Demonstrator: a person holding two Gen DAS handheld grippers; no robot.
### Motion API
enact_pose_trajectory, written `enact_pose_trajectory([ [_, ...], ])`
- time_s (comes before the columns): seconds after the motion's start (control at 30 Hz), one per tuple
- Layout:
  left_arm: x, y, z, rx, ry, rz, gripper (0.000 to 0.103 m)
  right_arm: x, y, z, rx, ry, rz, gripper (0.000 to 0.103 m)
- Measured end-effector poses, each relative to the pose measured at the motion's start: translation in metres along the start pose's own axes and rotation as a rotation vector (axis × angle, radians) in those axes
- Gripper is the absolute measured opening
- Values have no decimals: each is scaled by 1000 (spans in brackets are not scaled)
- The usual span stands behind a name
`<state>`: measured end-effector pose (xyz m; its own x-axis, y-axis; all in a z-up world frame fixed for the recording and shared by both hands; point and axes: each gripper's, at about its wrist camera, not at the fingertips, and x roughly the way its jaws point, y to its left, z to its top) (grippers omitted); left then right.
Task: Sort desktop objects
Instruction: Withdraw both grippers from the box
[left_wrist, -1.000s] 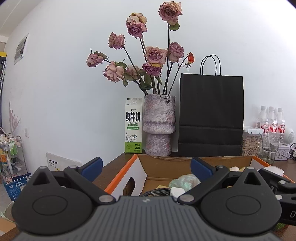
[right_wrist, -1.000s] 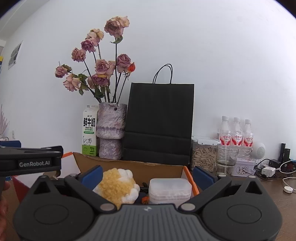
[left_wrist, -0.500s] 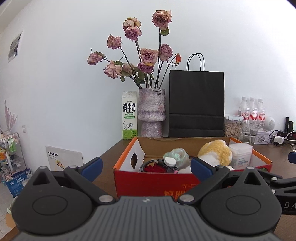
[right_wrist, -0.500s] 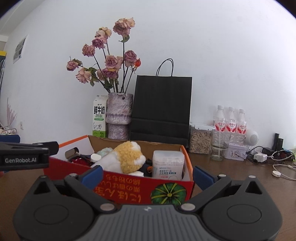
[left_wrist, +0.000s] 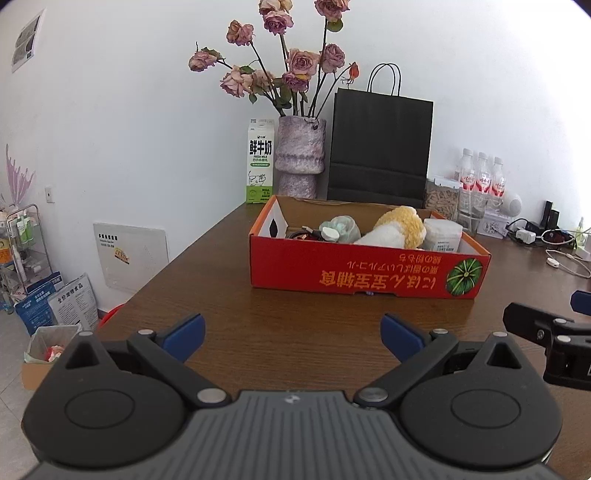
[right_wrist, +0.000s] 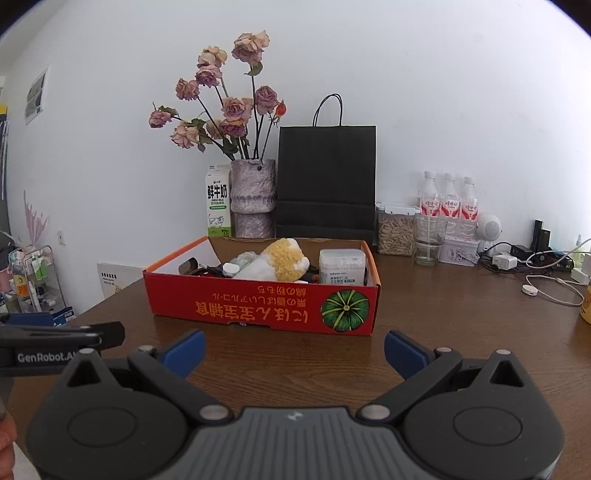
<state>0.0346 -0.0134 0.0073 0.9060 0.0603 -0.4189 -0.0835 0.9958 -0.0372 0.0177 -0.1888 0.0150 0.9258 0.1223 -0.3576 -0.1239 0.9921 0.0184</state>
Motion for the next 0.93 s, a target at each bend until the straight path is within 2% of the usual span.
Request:
enact_pose_trajectory([
  [0.27,-11,0,-11,12,29,30,103,-14,-2,-7,30,50,-31,103],
  [0.37,-10,1,-12,12,36,33,103,-13,-2,-8,38,68,-16,103],
  [0.8,-11,-4,-14,30,14,36,103,-7,-3,-11,48,95,-4,103],
  [0.93,-13,-2,-13,14,-7,11,103,-7,-3,-12,47,98,-3,103],
])
